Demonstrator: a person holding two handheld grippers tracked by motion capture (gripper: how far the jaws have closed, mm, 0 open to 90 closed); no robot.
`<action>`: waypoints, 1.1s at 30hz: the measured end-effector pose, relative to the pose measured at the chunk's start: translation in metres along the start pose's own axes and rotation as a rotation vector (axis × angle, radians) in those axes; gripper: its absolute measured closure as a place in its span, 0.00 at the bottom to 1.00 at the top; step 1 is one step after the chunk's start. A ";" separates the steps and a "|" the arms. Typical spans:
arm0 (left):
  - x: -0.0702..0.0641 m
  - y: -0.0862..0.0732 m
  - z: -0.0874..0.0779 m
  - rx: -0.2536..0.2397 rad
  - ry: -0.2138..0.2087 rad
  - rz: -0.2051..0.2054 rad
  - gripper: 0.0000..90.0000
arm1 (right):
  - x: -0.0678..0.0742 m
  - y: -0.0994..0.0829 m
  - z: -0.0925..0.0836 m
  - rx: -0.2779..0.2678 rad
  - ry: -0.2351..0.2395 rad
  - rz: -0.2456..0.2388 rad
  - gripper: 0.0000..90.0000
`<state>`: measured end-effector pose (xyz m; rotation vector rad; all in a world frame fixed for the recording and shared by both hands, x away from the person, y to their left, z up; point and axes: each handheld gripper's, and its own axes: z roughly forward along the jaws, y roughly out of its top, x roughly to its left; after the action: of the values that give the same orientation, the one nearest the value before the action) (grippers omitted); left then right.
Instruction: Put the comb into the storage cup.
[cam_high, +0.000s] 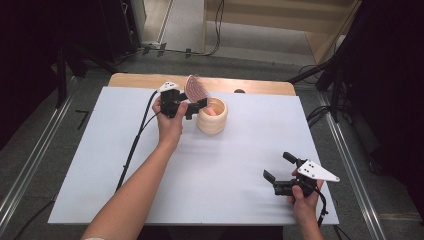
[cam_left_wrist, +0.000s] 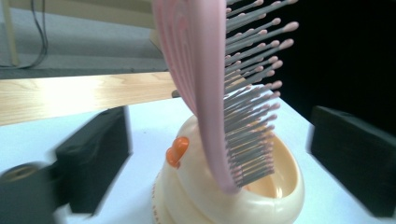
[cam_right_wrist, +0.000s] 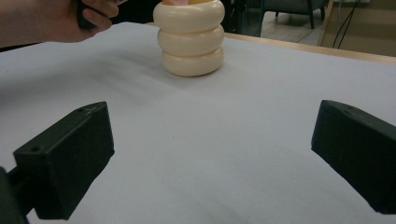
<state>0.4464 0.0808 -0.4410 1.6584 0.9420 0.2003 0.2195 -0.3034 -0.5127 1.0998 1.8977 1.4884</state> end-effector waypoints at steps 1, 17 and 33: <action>0.000 -0.001 -0.001 -0.003 -0.011 0.005 0.00 | 0.000 0.000 0.000 0.000 0.000 0.000 0.00; -0.007 -0.010 -0.021 0.001 0.009 0.106 0.00 | 0.000 0.000 0.000 0.003 -0.002 0.001 0.00; -0.015 -0.018 -0.047 -0.024 -0.011 0.162 0.00 | 0.000 0.000 0.000 0.002 -0.002 -0.002 0.00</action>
<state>0.4007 0.1066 -0.4367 1.7129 0.7946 0.3103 0.2195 -0.3030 -0.5126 1.0996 1.8990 1.4843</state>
